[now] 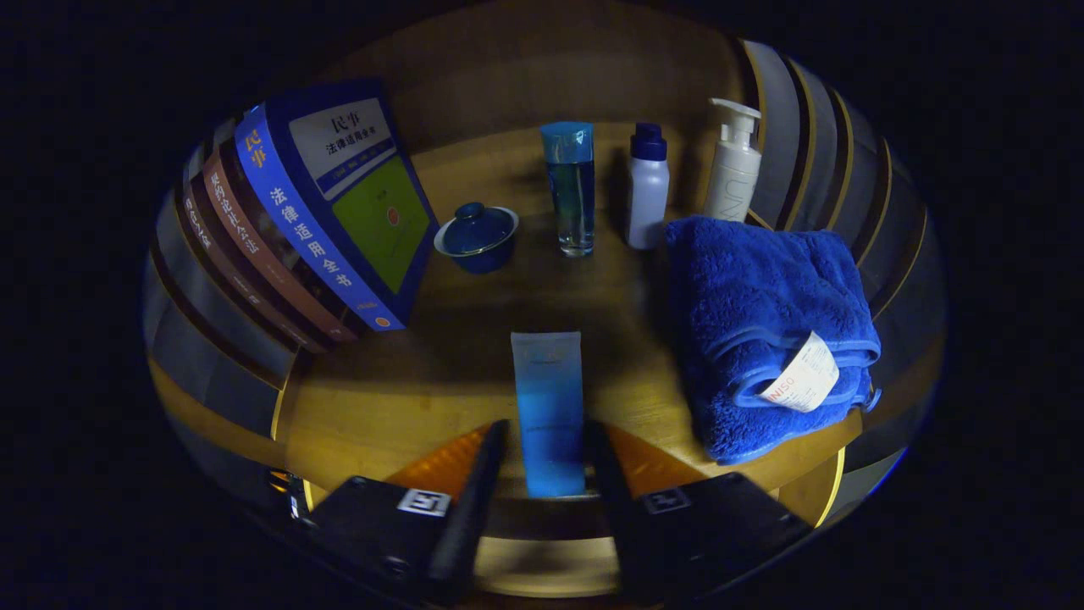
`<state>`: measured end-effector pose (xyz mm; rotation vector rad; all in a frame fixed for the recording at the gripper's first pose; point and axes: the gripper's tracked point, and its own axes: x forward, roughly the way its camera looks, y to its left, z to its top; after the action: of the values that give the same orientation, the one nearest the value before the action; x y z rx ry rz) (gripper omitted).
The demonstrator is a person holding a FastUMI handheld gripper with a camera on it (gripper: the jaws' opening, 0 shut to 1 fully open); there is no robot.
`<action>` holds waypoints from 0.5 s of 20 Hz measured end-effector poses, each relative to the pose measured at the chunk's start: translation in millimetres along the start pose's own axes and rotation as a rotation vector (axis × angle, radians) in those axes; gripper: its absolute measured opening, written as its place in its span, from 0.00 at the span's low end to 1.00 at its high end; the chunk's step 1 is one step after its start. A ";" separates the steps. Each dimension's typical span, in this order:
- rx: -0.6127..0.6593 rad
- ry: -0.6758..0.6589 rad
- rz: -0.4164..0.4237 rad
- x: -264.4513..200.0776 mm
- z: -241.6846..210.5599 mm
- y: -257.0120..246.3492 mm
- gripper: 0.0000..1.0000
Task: Pull open the drawer, take out the items inside it, and place them on the countertop above the cabinet.
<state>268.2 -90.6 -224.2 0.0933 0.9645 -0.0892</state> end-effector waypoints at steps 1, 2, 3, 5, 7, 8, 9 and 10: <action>0.000 -0.004 0.002 -2.1 0.2 1.0 0.79; 0.001 -0.011 0.008 -2.8 0.1 0.3 0.89; 0.004 -0.022 0.013 -10.3 1.8 2.2 0.99; 0.001 -0.060 0.010 -22.8 4.1 0.9 0.99; -0.006 -0.107 0.010 -40.3 3.2 2.3 0.99; -0.010 -0.135 0.011 -51.6 1.3 2.6 0.99; -0.010 -0.168 0.015 -64.1 -1.0 3.1 0.99; -0.010 -0.204 0.024 -77.5 -3.4 5.7 0.99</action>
<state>222.2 -81.8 -162.1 0.0847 0.7600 -0.0706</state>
